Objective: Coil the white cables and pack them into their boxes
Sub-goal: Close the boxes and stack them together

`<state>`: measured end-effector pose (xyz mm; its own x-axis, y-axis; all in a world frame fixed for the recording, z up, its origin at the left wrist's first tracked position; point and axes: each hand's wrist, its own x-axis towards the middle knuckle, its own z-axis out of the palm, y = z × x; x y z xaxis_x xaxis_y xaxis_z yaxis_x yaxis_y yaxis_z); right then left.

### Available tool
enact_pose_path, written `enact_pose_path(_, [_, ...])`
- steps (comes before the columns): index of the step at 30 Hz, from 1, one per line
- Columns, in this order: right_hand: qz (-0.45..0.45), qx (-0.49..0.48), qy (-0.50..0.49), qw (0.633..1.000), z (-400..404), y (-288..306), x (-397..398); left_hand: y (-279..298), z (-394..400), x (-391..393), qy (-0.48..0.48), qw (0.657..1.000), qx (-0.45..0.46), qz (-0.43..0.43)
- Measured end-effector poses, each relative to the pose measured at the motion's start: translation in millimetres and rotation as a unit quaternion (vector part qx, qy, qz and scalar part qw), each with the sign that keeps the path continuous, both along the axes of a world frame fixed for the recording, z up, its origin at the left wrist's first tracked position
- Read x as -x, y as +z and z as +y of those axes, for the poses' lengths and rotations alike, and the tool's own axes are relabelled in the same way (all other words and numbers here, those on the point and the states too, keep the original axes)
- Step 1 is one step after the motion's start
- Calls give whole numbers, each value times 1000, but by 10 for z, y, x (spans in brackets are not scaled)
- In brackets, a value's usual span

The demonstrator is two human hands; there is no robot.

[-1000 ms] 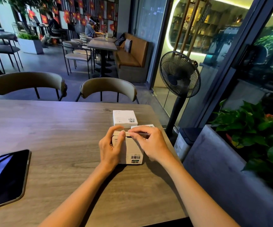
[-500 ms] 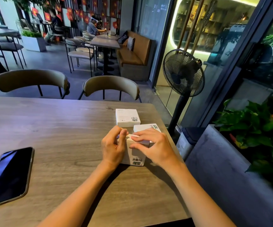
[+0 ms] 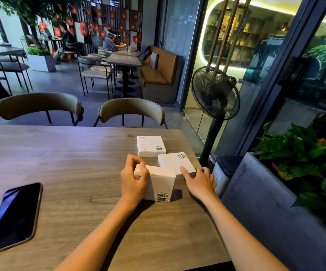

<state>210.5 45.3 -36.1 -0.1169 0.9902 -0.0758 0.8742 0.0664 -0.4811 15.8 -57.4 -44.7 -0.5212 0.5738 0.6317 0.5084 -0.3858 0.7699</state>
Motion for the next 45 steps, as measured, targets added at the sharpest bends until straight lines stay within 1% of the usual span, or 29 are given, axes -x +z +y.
enact_pose_path(3, [25, -28, 5, 999, -24, -80, -14, 31, -43, -30, -44, 997, 18, -57])
enact_pose_path(5, [33, -5, 10, 999, -69, -41, -30, 32, -34, -19, -70, 993, 38, -85])
enact_pose_path(7, [40, 29, 26, 998, -148, 14, -75, 16, 3, 29, -81, 990, 56, -98])
enact_pose_path(9, [41, 20, 66, 997, -234, 66, -119, -66, 73, 98, -85, 988, 87, -95])
enact_pose_path(10, [62, 6, 95, 994, -281, 112, -122, -89, 91, 122, -93, 986, 103, -90])
enact_pose_path(11, [115, -1, 123, 986, -329, 170, -106, -86, 98, 131, -107, 984, 113, -86])
enact_pose_path(12, [194, 17, 146, 970, -375, 241, -54, -76, 109, 131, -126, 982, 117, -84])
enact_pose_path(13, [270, 47, 172, 946, -414, 323, 13, -59, 114, 123, -143, 979, 119, -79])
enact_pose_path(14, [314, 64, 201, 926, -414, 370, 82, -37, 117, 116, -155, 979, 112, -70])
enact_pose_path(15, [321, 65, 226, 917, -389, 408, 146, 0, 107, 104, -158, 980, 102, -64])
enact_pose_path(17, [286, 58, 249, 923, -326, 502, 275, 37, 88, 130, -147, 982, 87, -76])
enact_pose_path(18, [286, 68, 247, 923, -306, 564, 326, 51, 80, 154, -138, 983, 86, -88])
enact_pose_path(20, [328, 86, 231, 912, -200, 644, 422, 76, 68, 185, -125, 984, 83, -96])
enact_pose_path(22, [345, 65, 202, 914, -34, 640, 575, 104, 72, 198, -103, 988, 75, -88])
enact_pose_path(24, [319, 28, 174, 931, 184, 573, 746, 114, 88, 200, -91, 990, 65, -85])
enact_pose_path(26, [247, -10, 180, 952, 374, 475, 830, 91, 103, 201, -89, 991, 59, -78])
enact_pose_path(28, [102, -62, 228, 966, 537, 343, 819, 79, 100, 208, -88, 992, 59, -73])
enact_pose_path(29, [23, -61, 254, 965, 584, 250, 789, 78, 95, 211, -88, 992, 60, -71])
enact_pose_path(30, [-34, -60, 274, 959, 623, 132, 748, 77, 96, 213, -90, 992, 59, -73])
enact_pose_path(31, [-46, -61, 278, 957, 631, 25, 710, 75, 98, 208, -92, 991, 60, -77])
enact_pose_path(32, [-14, -77, 279, 957, 660, -108, 682, 67, 107, 203, -91, 991, 60, -81])
enact_pose_path(34, [91, -131, 243, 957, 588, -194, 639, 54, 134, 191, -85, 991, 61, -89])
enact_pose_path(36, [174, -187, 165, 953, 531, -211, 618, 29, 167, 186, -83, 990, 60, -97])
enact_pose_path(38, [209, -228, 81, 947, 497, -145, 615, -4, 197, 194, -82, 990, 57, -98])
enact_pose_path(39, [212, -219, 52, 951, 521, -130, 630, -17, 206, 199, -80, 990, 57, -97])
enact_pose_path(40, [201, -186, 32, 961, 559, -120, 652, -22, 207, 203, -80, 990, 56, -97])
enact_pose_path(42, [136, -83, 16, 987, 655, -141, 691, -17, 201, 203, -84, 991, 55, -94])
enact_pose_path(43, [94, -51, 17, 994, 684, -143, 699, -6, 195, 199, -87, 990, 55, -95])
enact_pose_path(45, [52, -35, 31, 998, 700, -168, 712, 7, 190, 196, -91, 989, 59, -102])
